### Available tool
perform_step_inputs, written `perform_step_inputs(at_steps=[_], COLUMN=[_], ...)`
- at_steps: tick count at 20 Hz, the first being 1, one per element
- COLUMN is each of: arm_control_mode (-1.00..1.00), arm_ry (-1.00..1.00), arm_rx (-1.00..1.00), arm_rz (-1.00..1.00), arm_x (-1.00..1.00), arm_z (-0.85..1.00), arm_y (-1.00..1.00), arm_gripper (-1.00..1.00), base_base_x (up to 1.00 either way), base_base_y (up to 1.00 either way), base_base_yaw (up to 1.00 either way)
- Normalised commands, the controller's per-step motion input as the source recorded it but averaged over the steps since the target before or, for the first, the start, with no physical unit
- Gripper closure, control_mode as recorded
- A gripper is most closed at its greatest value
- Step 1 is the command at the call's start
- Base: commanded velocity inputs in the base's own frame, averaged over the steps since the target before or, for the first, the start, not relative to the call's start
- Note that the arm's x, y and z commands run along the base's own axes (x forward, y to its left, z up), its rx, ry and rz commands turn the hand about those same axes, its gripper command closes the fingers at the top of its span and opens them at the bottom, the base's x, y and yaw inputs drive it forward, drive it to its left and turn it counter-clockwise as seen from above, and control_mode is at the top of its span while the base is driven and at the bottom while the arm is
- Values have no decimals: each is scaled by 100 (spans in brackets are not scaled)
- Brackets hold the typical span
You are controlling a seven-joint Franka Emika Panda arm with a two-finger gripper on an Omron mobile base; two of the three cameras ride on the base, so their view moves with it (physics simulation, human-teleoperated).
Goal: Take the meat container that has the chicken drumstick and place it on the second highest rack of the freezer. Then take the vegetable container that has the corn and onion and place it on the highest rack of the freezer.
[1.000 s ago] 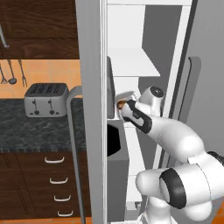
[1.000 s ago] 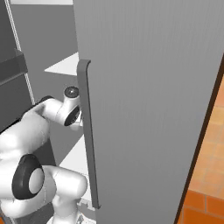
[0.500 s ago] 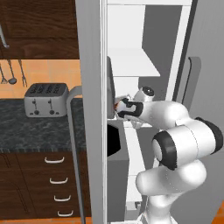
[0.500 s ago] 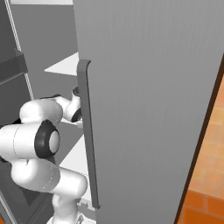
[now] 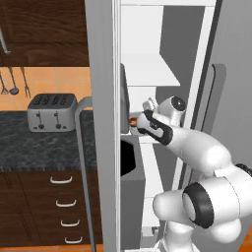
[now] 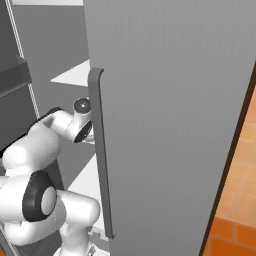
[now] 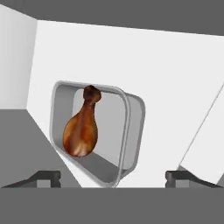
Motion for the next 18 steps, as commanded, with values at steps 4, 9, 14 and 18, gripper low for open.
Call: perform_step_inputs(at_steps=[4,9,14,18], arm_control_mode=[-100,-100,-100,-100], arm_ry=[2,28,46,42], arm_rx=[-2,0,-1,-10], arm_rz=[-6,-13,-3,6], arm_x=[-77,-88,-98,-100], arm_z=[100,100,55,25], arm_y=[2,0,-1,-14], arm_gripper=[-100,-100,-100,-100], base_base_x=[0,0,0,0], base_base_y=[0,0,0,0], base_base_yaw=[0,0,0,0])
